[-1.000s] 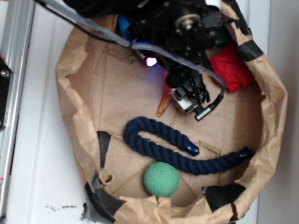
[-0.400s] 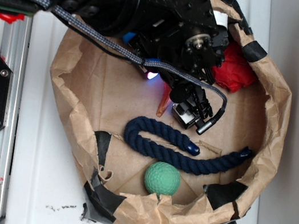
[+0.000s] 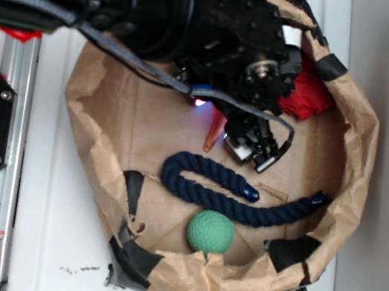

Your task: Grab the shell.

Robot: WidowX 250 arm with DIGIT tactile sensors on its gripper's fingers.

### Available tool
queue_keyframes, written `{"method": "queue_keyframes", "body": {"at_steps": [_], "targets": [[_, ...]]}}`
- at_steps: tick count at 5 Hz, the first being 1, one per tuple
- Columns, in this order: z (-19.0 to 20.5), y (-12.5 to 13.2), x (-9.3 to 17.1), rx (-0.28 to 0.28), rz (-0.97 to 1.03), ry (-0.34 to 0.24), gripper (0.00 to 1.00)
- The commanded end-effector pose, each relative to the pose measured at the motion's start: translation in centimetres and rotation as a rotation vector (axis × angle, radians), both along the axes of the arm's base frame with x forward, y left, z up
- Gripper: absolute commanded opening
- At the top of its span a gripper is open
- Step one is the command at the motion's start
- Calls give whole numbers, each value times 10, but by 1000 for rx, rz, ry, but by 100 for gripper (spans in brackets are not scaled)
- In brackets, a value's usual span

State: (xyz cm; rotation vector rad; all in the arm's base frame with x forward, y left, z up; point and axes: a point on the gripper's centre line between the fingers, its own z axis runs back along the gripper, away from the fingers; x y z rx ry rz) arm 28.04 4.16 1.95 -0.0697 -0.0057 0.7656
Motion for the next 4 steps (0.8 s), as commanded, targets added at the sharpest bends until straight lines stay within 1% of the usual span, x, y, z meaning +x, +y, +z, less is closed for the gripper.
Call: {"method": "queue_keyframes", "body": {"at_steps": [1,2,3,4], "targets": [[21,3,10,-6,-100,-35,0],[71,-9,15,26,-320,-85,0],[123,-15,0,35,-543,-197,0],[163,-19,-12,51,-644,-236,0]]}}
